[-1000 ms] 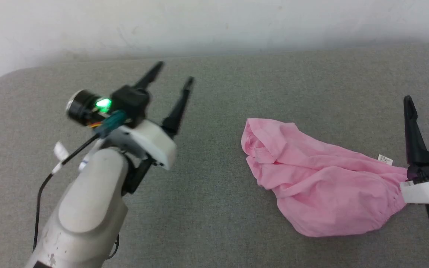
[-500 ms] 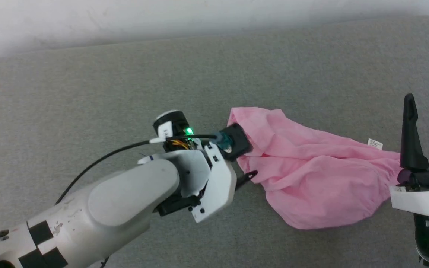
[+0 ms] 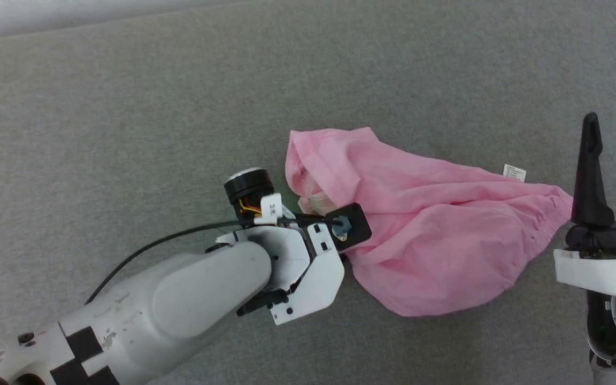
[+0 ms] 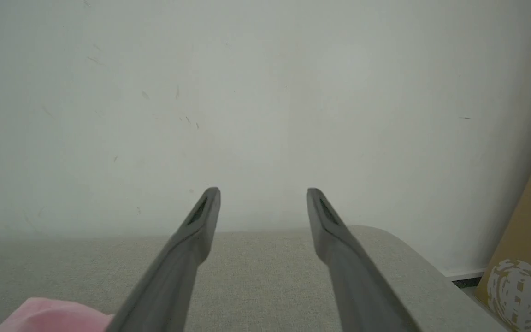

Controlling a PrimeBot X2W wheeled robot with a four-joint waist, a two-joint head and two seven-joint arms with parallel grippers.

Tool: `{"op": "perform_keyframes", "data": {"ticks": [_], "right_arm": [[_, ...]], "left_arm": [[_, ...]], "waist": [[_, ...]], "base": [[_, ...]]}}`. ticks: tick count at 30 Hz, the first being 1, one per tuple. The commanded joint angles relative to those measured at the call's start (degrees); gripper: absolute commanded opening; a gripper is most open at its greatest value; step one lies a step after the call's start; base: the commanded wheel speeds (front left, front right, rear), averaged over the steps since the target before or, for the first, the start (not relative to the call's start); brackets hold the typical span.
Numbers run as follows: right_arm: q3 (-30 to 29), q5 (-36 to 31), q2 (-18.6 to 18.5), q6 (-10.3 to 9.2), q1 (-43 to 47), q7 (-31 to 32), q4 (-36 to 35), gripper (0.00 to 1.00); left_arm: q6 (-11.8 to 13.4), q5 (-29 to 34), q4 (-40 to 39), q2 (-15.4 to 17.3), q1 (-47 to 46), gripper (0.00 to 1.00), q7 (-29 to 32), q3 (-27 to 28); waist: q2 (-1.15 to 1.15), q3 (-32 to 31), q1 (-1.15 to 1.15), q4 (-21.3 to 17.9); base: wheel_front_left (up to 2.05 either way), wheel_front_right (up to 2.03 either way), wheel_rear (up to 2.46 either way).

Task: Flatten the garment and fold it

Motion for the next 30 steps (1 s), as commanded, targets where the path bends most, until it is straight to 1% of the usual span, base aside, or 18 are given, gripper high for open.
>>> {"op": "perform_keyframes", "data": {"ticks": [1,3,9,10,12,14,18,20,21,23,24,25,26,27,28,30], "right_arm": [[0.16,0.42,0.43,-0.05,-0.92,-0.26,-0.12,1.00],[0.13,0.44,0.62,-0.05,-0.85,-0.26,0.01,1.00],[-0.50,0.45,1.00,-0.05,-0.16,-0.26,0.60,1.00],[-0.50,0.46,1.05,-0.05,-0.07,-0.26,0.66,1.00],[-0.28,0.42,1.11,-0.05,0.11,-0.26,0.88,1.00],[-0.33,0.27,1.17,-0.05,0.36,-0.26,1.04,1.00],[-0.93,-0.05,1.24,-0.05,1.40,-0.26,1.14,1.00],[-0.96,-0.25,1.26,-0.05,2.18,-0.26,1.23,1.00],[-1.08,-0.32,1.27,-0.05,2.61,-0.26,1.30,1.00],[-1.41,-0.35,1.29,-0.05,3.62,-0.26,1.45,1.00],[-1.41,-0.35,1.29,-0.05,3.62,-0.26,1.45,1.00],[-1.61,-0.37,1.30,-0.05,4.13,-0.26,1.51,1.00],[-2.07,-0.34,1.32,-0.05,5.22,-0.26,1.60,1.00],[-2.33,-0.29,1.32,-0.05,5.76,-0.26,1.65,1.00],[-2.33,-0.29,1.32,-0.05,5.76,-0.26,1.65,1.00],[-2.45,-0.20,1.34,-0.05,6.64,-0.26,1.71,1.00]], "left_arm": [[-0.02,3.19,1.16,0.13,1.68,1.00,0.87,-0.19],[-0.02,5.53,1.96,0.01,2.86,1.00,1.00,-0.19],[-0.02,7.69,3.30,-0.19,3.63,0.99,-0.38,-0.19],[-0.02,8.00,3.73,-0.21,3.41,0.00,-0.93,-0.19],[-0.02,8.72,4.32,-0.42,3.19,0.00,-2.27,-0.19],[-0.02,8.68,5.05,-0.83,2.72,0.00,-5.13,-0.20],[-0.02,8.19,7.16,-1.30,0.87,0.00,-13.51,-0.19],[0.09,7.53,7.73,-1.02,0.64,0.00,-18.12,0.64],[0.55,7.54,7.46,-0.66,0.95,0.00,-20.04,1.15],[2.33,6.95,5.94,0.50,2.53,0.00,-23.00,2.48],[2.33,6.95,5.94,0.50,2.53,0.00,-23.00,2.48],[3.41,6.85,4.78,1.46,3.49,0.00,-23.91,2.93],[5.76,6.03,1.73,3.79,5.96,0.00,-24.95,3.98],[7.06,5.62,0.16,5.13,7.32,0.00,-25.18,4.46],[7.06,5.62,0.16,5.13,7.32,0.00,-25.18,4.46],[9.70,5.34,-3.03,8.13,10.07,0.00,-24.80,4.85]], "waist": [[0.00,2.57,-0.01,-2.32],[0.00,2.82,-0.01,-2.45],[0.00,2.45,-0.01,-1.23],[0.00,2.25,-0.01,-0.91],[0.00,1.76,-0.01,-0.25],[0.00,1.13,-0.01,0.63],[0.00,-0.92,-0.01,2.78],[0.00,-2.32,-0.01,3.66],[0.00,-3.11,-0.01,4.13],[0.00,-4.73,-0.01,5.15],[0.00,-4.73,-0.01,5.15],[0.00,-5.60,-0.01,5.68],[0.00,-6.95,-0.01,6.77],[0.00,-7.64,-0.01,7.38],[0.00,-7.64,-0.01,7.38],[0.00,-8.59,-0.01,8.36]], "base": [[0.00,0.00,0.00],[0.00,0.00,0.00],[0.00,0.00,0.00],[0.00,0.00,0.00],[0.00,0.00,0.00],[0.00,0.00,0.00],[0.00,0.00,0.00],[0.00,0.00,0.00],[0.00,0.00,0.00],[0.00,0.00,0.00],[0.00,0.00,0.00],[0.00,0.00,0.00],[0.00,0.00,0.00],[0.00,0.00,0.00],[0.00,0.00,0.00],[0.00,0.00,0.00]]}}
